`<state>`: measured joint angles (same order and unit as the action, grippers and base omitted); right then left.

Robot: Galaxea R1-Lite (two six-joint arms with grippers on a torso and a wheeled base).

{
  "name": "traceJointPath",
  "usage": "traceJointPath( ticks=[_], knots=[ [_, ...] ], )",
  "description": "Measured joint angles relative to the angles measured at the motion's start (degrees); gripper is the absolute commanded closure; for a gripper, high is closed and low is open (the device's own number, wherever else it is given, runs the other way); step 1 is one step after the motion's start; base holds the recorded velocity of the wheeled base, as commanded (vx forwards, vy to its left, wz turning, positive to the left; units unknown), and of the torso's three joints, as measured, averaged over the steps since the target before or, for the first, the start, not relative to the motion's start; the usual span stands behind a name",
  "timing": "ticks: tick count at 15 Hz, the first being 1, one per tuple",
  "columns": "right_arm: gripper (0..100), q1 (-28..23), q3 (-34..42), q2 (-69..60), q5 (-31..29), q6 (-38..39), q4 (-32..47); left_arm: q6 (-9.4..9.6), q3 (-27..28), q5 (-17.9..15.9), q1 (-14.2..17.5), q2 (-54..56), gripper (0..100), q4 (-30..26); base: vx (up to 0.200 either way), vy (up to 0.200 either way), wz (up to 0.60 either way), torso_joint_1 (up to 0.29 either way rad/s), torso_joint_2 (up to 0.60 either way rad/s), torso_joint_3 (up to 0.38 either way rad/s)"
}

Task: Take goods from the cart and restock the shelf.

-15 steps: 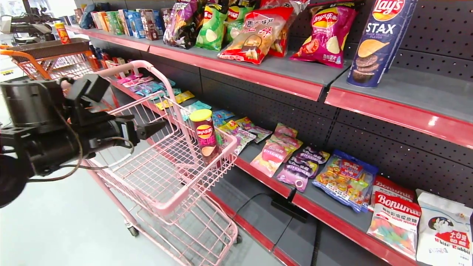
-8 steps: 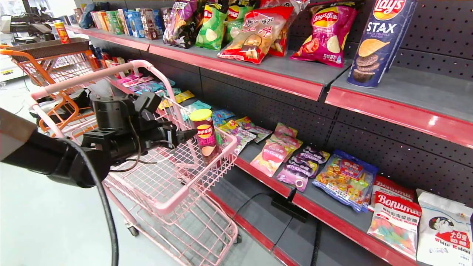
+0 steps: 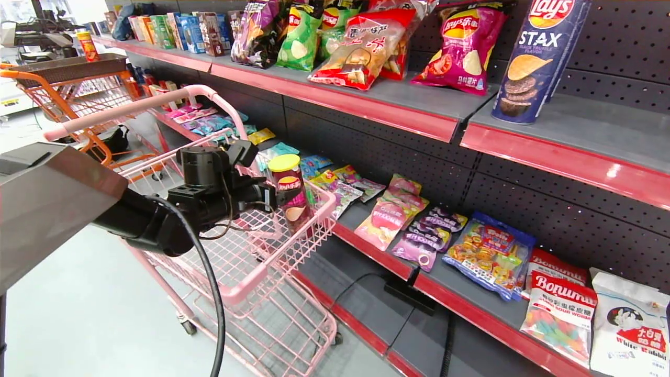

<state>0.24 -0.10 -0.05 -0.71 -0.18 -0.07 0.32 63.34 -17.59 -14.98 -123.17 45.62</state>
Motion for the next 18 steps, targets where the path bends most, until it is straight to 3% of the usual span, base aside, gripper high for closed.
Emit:
traceJointPath(
  ticks=[11,12,18],
  knots=[
    [0,0.0,0.0,0.0,0.0,0.02,0.07,0.11,6.83,-0.37,-0.76,-6.68,0,-0.1,0.0,0.0,0.0,0.0,0.0,0.0],
    [0,0.0,0.0,0.0,0.0,0.05,0.05,0.12,7.28,-0.33,-0.78,-7.14,100,-0.1,0.0,0.0,0.0,0.0,0.0,0.0],
    [0,0.0,0.0,0.0,0.0,-0.04,0.02,0.09,8.4,0.22,-1.05,-8.8,100,-0.1,0.0,0.0,0.0,0.0,0.0,0.0]
  ],
)
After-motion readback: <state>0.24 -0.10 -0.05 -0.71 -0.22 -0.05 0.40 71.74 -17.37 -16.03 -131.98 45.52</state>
